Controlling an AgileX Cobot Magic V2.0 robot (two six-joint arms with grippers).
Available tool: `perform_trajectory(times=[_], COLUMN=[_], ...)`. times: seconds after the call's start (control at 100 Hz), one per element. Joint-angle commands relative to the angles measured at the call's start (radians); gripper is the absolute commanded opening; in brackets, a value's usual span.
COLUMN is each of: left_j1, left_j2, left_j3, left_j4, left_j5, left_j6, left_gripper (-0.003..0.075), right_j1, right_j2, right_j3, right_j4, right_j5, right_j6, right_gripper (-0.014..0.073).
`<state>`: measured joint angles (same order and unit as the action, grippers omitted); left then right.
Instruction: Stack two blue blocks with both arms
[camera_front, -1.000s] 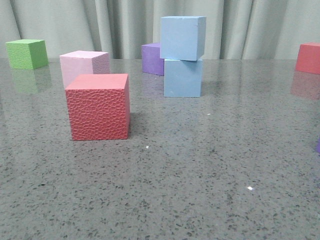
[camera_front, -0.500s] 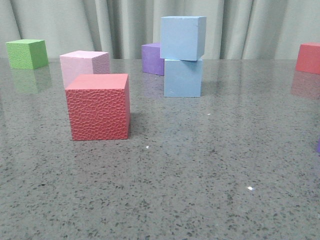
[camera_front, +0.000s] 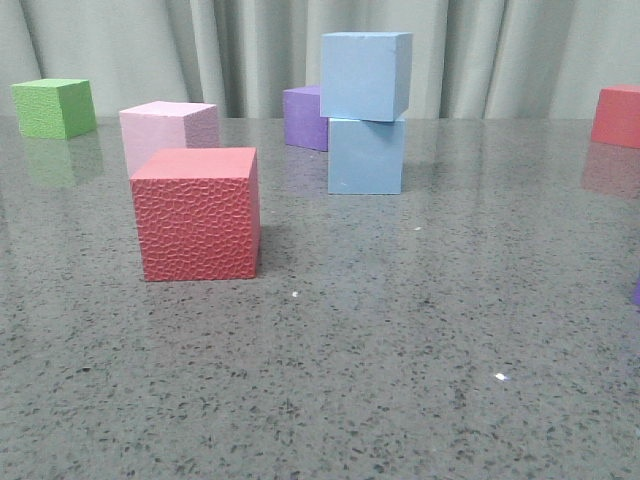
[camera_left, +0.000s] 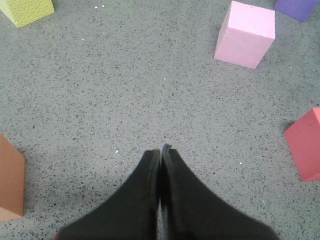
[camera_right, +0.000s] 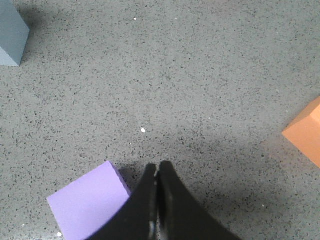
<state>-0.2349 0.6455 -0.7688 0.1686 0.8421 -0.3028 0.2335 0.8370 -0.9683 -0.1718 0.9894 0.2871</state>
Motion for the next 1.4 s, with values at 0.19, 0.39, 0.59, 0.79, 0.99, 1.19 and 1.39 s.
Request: perform_trajectory(times=[0.19,0.39,0.59,0.79,0.99,1.19,1.39], left_j1=[0.004,0.011,0.096,0.167,0.168,0.178,0.206], left_j2=[0.000,-0.091,-0.233,-0.407,-0.529,-0.606,-0.659], left_j3=[0.062,0.234,0.390,0.536,0.655,0.735,0.774], left_j4=[0.005,0.015,0.015,0.015,0.015,0.011,-0.004], left_j5=[-0.302,-0.549,-0.631,-0.678,-0.724,-0.775,-0.791], left_j6=[-0.009,-0.007,-0.007,0.027,0.075,0.096,0.110], left_gripper=[-0.0019,-0.0019,-0.0019,-0.0019,-0.0019,-0.0019,-0.0019], right_j1=[-0.006,-0.006,-0.006,-0.006,-0.006,-0.006,-0.006], right_j2=[-0.007,-0.007,-0.007,-0.007,-0.007,-0.007,-0.007], right_j3=[-0.024,-0.024,-0.024,-0.024,-0.024,-0.024,-0.024], right_j4=[-0.013,-0.013,-0.013,-0.013,-0.013,-0.013,-0.013], right_j5=[-0.049,-0.049,-0.049,-0.049,-0.049,-0.049,-0.049], right_j6=[-0.005,-0.005,-0.005,-0.005,-0.005,-0.005,-0.005], right_gripper=[-0.0122,-0.0122,-0.0122,-0.0122,-0.0122,-0.0122,-0.0122])
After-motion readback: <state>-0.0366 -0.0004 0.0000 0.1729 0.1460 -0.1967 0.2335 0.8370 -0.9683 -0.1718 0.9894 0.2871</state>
